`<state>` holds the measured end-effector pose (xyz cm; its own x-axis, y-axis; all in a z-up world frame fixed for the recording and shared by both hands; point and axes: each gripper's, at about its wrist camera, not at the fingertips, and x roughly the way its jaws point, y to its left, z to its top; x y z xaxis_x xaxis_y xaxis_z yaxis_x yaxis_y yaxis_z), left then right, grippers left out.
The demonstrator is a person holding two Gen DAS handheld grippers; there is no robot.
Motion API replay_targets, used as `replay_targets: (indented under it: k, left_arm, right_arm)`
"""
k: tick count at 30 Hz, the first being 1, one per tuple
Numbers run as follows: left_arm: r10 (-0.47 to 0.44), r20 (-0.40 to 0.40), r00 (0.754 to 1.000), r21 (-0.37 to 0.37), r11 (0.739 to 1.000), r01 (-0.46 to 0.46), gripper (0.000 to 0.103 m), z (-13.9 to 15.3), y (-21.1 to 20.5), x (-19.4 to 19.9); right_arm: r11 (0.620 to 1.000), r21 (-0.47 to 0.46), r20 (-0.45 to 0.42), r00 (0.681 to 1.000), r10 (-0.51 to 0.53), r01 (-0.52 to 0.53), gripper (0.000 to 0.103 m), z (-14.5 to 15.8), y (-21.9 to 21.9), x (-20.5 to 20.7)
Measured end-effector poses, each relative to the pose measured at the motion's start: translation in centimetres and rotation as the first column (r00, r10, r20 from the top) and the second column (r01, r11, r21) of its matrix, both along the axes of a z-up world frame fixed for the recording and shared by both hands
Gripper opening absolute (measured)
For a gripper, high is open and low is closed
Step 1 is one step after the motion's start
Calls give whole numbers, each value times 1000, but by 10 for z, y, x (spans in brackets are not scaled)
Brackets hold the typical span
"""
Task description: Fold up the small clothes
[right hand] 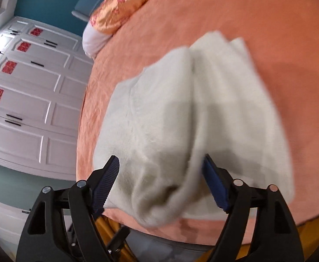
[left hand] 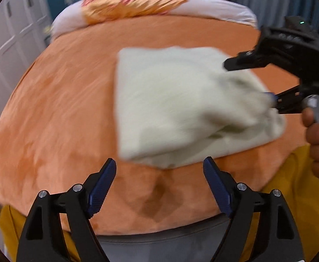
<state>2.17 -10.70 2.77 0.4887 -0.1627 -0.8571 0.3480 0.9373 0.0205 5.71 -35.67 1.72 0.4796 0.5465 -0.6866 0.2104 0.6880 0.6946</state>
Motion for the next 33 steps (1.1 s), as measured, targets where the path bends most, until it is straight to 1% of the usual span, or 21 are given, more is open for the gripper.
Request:
replay_targets:
  k: [2,3,4,5,6,8,9,10,11,13,14,16,17,19,20,21,23,26,28,32,33]
  left_arm:
    - [20,2,1000,7,1000,-20,79,-6,5,6]
    - [25,6,1000,18,1000,-25,79,-9,6,8]
    - [29,7,1000,26,999,-29,79,-12,7,9]
    - [38,3,999,29,999,-38,79,-15,7,15]
    - [45,-3,999,30,999,-44,77,-18,8,17]
    - [70,-24,997,44,997,-69,63,-25,12,21]
    - [76,-42,996,34,997,-75,57,-27,19,19]
    - [89,-74,993,-14,996,-90,53,-28,23,24]
    - [90,-90,992,-49,994,-95,50,-29,27,27]
    - [81,-90,993,-54,995,-86,45,-26,23,26]
    - [66,-82,994,-33,997,-69,43,-26,17,26]
    - [54,-97,994,-7,998,-55,37,-32,10,26]
    - [55,-117,992,-1,998,-55,37,-38,8,28]
    - [56,-135,989,10,998,-55,38,-45,4,28]
    - [54,-127,990,24,998,-52,38,-44,3,25]
    - [49,-121,991,37,998,-44,38,-42,1,23]
    - [29,-112,993,37,999,-25,37,-33,1,19]
    - [-11,-89,996,-14,1000,10,37,-10,4,5]
    - [-28,-58,998,-38,999,26,37,8,6,-4]
    - [-37,13,999,-112,993,39,38,49,0,-13]
    - [-41,20,999,-127,991,43,42,54,-4,-10]
  right_arm:
    - [999,-34,-23,1000,21,-22,74,-2,13,10]
    - [998,-60,-27,999,27,-28,68,-1,17,14]
    - [996,-84,-24,999,34,-36,51,1,22,15]
    - [991,-125,-15,999,46,-48,23,7,27,19]
    - [987,-152,11,998,61,-58,21,17,29,19]
    - [994,-92,117,991,72,-61,19,47,23,16]
    - [995,-84,166,984,68,-55,19,63,19,12]
    - [996,-80,234,970,61,-44,19,87,12,5]
    - [995,-92,276,960,49,-25,18,102,7,-2]
    - [994,-112,312,950,18,18,18,113,-7,-15]
    - [992,-116,311,951,-8,46,18,109,-19,-23]
    - [982,-165,244,968,-51,93,18,80,-41,-34]
    - [971,-210,162,984,-81,114,18,50,-50,-36]
    - [958,-261,26,993,-115,117,19,-2,-62,-36]
    - [957,-263,9,992,-125,122,19,-23,-64,-41]
    - [961,-238,39,990,-136,141,19,-27,-67,-47]
    - [965,-209,53,987,-151,159,21,-23,-69,-50]
    - [964,-225,54,990,-131,140,24,-15,-69,-49]
    - [967,-207,69,988,-136,147,26,-6,-73,-50]
    - [957,-222,144,977,-155,185,30,21,-80,-82]
    - [959,-217,163,975,-151,185,32,26,-81,-91]
